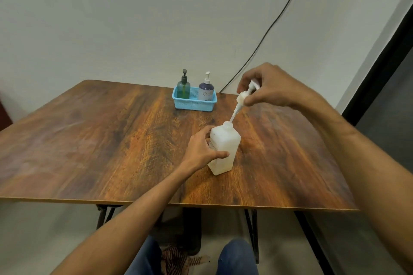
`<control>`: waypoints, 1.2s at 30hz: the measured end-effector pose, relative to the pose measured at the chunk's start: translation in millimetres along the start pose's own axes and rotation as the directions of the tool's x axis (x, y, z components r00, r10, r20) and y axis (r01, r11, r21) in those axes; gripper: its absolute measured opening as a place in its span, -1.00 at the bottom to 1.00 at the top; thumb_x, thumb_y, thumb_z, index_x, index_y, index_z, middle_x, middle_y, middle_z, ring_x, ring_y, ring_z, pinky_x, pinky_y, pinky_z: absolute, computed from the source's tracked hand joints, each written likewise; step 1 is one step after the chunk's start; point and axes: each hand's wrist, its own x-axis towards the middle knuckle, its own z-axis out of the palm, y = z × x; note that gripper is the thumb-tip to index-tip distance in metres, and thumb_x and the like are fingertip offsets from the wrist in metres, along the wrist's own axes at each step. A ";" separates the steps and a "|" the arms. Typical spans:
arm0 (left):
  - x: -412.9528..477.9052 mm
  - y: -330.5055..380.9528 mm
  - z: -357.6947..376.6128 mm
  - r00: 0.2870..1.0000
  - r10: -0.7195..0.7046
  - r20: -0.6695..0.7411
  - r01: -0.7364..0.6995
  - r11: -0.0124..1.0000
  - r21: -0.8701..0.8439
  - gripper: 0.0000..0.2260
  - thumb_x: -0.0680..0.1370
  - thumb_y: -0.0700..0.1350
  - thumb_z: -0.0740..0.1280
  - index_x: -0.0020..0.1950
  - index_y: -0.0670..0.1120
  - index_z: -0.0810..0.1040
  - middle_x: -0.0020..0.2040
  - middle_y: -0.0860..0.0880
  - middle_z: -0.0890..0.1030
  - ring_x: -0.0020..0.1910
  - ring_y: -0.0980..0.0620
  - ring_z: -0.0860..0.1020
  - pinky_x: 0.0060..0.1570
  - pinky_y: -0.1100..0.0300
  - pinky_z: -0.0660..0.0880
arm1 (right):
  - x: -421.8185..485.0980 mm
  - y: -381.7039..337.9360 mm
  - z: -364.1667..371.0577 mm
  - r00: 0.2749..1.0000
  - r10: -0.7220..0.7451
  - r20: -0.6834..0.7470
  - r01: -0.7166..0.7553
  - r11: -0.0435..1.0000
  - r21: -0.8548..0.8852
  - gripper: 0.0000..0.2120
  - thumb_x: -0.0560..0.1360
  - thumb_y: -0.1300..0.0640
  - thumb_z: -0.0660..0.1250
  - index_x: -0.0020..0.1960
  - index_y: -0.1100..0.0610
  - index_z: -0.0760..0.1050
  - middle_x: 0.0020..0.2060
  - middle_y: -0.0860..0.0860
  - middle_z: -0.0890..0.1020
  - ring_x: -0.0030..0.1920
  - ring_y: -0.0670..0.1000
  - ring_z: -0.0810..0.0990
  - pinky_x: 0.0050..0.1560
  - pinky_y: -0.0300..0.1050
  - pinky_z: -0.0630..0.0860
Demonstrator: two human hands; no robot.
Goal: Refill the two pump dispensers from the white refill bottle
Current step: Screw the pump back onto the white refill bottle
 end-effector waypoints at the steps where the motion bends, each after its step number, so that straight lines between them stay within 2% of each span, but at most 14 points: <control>1: -0.1 -0.3 -0.1 1.000 0.003 0.001 -0.003 1.000 0.002 -0.28 0.30 -0.02 0.66 0.39 -0.04 0.46 0.32 -0.01 0.56 0.18 0.08 0.48 0.18 0.08 0.49 | 3.1 2.1 7.9 1.000 0.007 0.021 -0.006 1.000 -0.014 -0.76 0.31 0.20 0.55 -0.05 0.06 0.64 -0.17 -0.02 0.63 -0.21 -0.04 0.59 -0.27 -0.22 0.42; 8: -0.8 -1.6 0.1 1.000 0.014 0.000 -0.014 1.000 0.000 -0.29 0.30 -0.02 0.65 0.39 -0.04 0.45 0.33 -0.01 0.56 0.23 0.06 0.50 0.20 0.10 0.50 | 20.4 18.1 46.2 0.992 0.049 0.113 -0.041 0.997 -0.067 -0.77 0.29 0.17 0.58 -0.10 0.05 0.62 -0.10 0.01 0.60 -0.11 0.02 0.55 -0.22 -0.15 0.40; 15: 0.6 -2.7 1.6 1.000 0.026 -0.002 -0.026 1.000 -0.005 -0.28 0.30 -0.02 0.65 0.40 -0.04 0.45 0.32 -0.01 0.56 0.19 0.09 0.49 0.16 0.15 0.48 | 29.5 22.1 64.6 0.977 0.066 0.201 -0.044 0.993 -0.113 -0.77 0.32 0.23 0.55 -0.15 0.00 0.57 0.03 -0.02 0.52 0.06 0.01 0.47 -0.24 -0.25 0.34; 19: 0.2 -4.2 2.3 1.000 0.031 -0.002 -0.031 0.999 -0.015 -0.28 0.31 -0.03 0.65 0.40 -0.04 0.45 0.31 0.02 0.56 0.16 0.13 0.47 0.07 0.26 0.42 | 32.3 27.1 75.8 0.979 0.068 0.194 -0.047 0.992 -0.114 -0.78 0.31 0.22 0.55 -0.13 0.01 0.61 0.03 -0.04 0.51 0.16 0.04 0.45 -0.25 -0.31 0.31; 21: 0.6 -4.9 2.1 1.000 0.029 -0.004 -0.029 0.999 -0.019 -0.28 0.31 -0.03 0.65 0.40 -0.03 0.45 0.31 0.02 0.56 0.17 0.14 0.46 0.09 0.24 0.42 | 35.1 31.3 78.4 0.980 0.074 0.187 -0.053 0.992 -0.116 -0.76 0.31 0.21 0.56 -0.09 0.00 0.62 0.05 -0.03 0.52 0.19 0.06 0.47 -0.23 -0.31 0.32; 22: 0.8 -5.4 2.1 1.000 0.030 -0.003 -0.030 0.999 -0.021 -0.28 0.31 -0.03 0.65 0.40 -0.03 0.45 0.31 0.03 0.56 0.18 0.12 0.47 0.10 0.22 0.43 | 35.1 33.0 77.1 0.981 0.063 0.183 -0.042 0.992 -0.116 -0.71 0.31 0.18 0.58 -0.01 0.01 0.63 0.07 -0.04 0.53 0.20 0.05 0.49 -0.22 -0.30 0.34; 24: 1.1 -6.3 2.5 0.999 0.033 0.001 -0.033 0.999 -0.025 -0.28 0.30 -0.02 0.65 0.40 -0.03 0.45 0.31 0.02 0.56 0.21 0.09 0.49 0.15 0.19 0.47 | 29.4 37.1 71.0 0.983 0.050 0.175 -0.045 0.998 -0.033 -0.42 0.30 0.09 0.62 0.28 0.02 0.55 0.16 -0.10 0.52 0.19 -0.03 0.50 -0.13 -0.30 0.38; 25: 1.0 -6.9 2.9 0.999 0.036 0.000 -0.036 0.999 -0.023 -0.28 0.30 -0.02 0.65 0.40 -0.03 0.45 0.31 0.02 0.56 0.20 0.10 0.49 0.16 0.18 0.47 | 23.1 38.7 67.5 0.984 0.059 0.167 -0.074 0.994 0.084 -0.28 0.28 0.07 0.64 0.39 0.03 0.47 0.20 -0.12 0.51 0.19 -0.09 0.49 -0.06 -0.29 0.42; 27: 0.6 -7.9 3.5 0.999 0.045 -0.010 -0.045 0.999 -0.011 -0.28 0.30 0.00 0.65 0.40 -0.02 0.45 0.31 0.01 0.56 0.19 0.12 0.48 0.16 0.18 0.48 | 8.8 47.6 67.1 0.985 0.096 0.142 -0.140 0.928 0.345 -0.20 0.26 0.12 0.66 0.43 0.05 0.43 0.24 -0.07 0.55 0.13 -0.11 0.57 0.01 -0.23 0.53; 29: 0.0 -8.1 3.4 0.999 0.053 -0.014 -0.053 0.999 -0.006 -0.28 0.29 0.00 0.65 0.39 -0.03 0.46 0.29 0.02 0.57 0.19 0.11 0.49 0.15 0.18 0.49 | -1.9 61.5 75.7 0.985 0.131 0.113 -0.170 0.853 0.494 -0.30 0.23 0.20 0.67 0.32 0.11 0.52 0.16 0.07 0.63 0.01 0.00 0.66 0.02 -0.01 0.66; 31: 0.8 -8.4 4.3 0.998 0.059 -0.012 -0.059 0.998 -0.012 -0.28 0.29 -0.01 0.65 0.39 -0.03 0.46 0.28 0.02 0.58 0.18 0.11 0.50 0.11 0.24 0.48 | -7.9 73.1 88.8 0.986 0.146 0.077 -0.164 0.808 0.566 -0.43 0.22 0.24 0.66 0.20 0.15 0.60 0.05 0.11 0.68 -0.06 0.07 0.68 0.07 0.21 0.64; 34: 0.7 -8.2 3.9 0.998 0.060 -0.009 -0.060 0.998 -0.008 -0.29 0.30 -0.01 0.65 0.39 -0.03 0.45 0.29 0.04 0.57 0.15 0.16 0.47 0.00 0.40 0.40 | -10.5 75.4 109.0 0.990 0.143 -0.011 -0.105 0.778 0.620 -0.57 0.25 0.22 0.64 0.10 0.17 0.66 -0.02 0.08 0.72 -0.04 0.06 0.67 0.08 0.14 0.63; 36: 1.1 -8.8 4.4 0.998 0.056 -0.006 -0.056 0.998 -0.008 -0.29 0.31 0.00 0.64 0.40 -0.03 0.45 0.31 0.03 0.56 0.17 0.14 0.48 0.05 0.36 0.42 | -9.3 72.5 116.1 0.982 0.171 -0.080 -0.083 0.769 0.634 -0.64 0.29 0.26 0.62 0.06 0.17 0.67 -0.03 0.11 0.72 -0.01 0.10 0.67 0.09 0.11 0.61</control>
